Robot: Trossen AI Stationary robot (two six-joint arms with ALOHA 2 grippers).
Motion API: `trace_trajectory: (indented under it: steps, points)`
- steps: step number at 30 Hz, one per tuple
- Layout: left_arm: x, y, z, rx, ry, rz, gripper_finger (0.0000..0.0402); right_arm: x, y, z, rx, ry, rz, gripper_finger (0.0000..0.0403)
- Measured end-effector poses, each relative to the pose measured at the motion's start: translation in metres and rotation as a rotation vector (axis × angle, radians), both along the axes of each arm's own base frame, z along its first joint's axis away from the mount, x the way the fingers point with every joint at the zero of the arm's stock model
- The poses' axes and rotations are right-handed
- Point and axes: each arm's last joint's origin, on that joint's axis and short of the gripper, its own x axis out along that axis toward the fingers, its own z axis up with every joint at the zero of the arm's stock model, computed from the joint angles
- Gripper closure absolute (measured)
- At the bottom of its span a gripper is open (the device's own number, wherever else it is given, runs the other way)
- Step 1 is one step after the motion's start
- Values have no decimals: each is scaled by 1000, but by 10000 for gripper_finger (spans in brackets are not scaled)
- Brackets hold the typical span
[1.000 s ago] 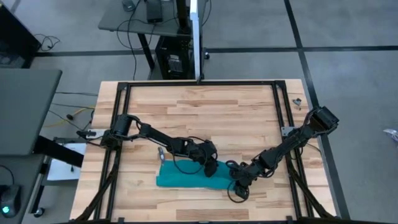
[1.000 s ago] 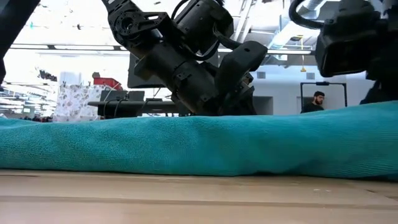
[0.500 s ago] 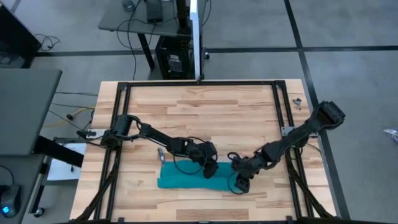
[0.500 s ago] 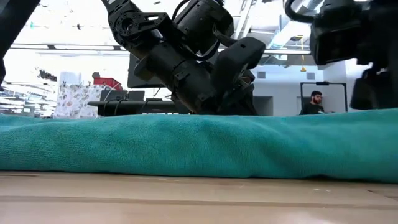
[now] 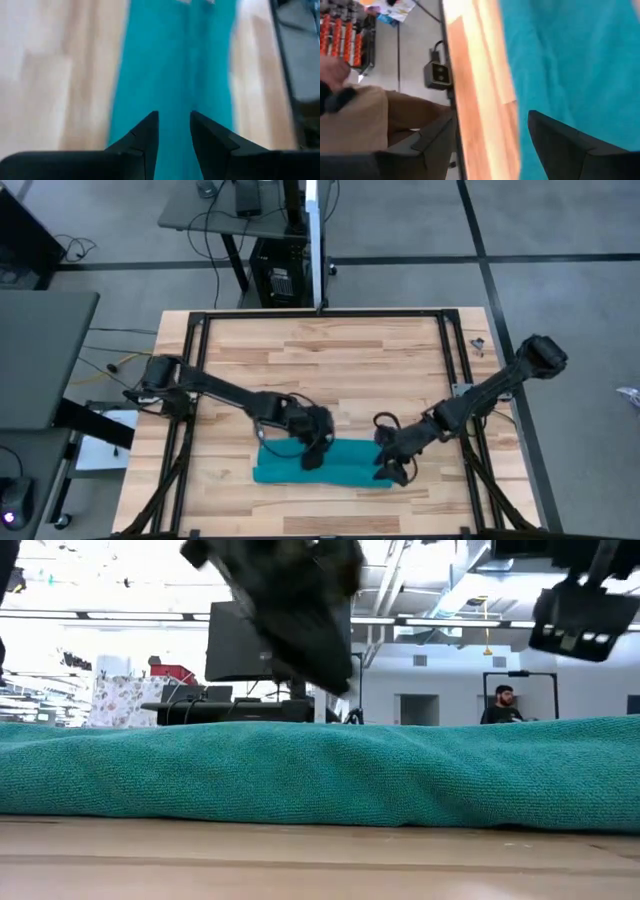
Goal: Roll towel
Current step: Roll the blue towel
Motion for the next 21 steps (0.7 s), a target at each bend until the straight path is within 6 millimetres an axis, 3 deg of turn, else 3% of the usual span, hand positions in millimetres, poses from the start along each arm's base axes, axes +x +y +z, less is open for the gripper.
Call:
trace_trajectory:
  steps: [6, 12, 21]
  points:
    - [-49, -42, 8, 6, 243, -74, 306, -4, 24, -27, -28, 95, 78, 202]
    - [-73, -82, -5, -17, 317, -75, 306, -3, 29, -40, -34, 144, 134, 223]
    - [-97, -86, -34, 73, 376, 18, 306, 2, 6, -49, -133, 198, 140, 233]
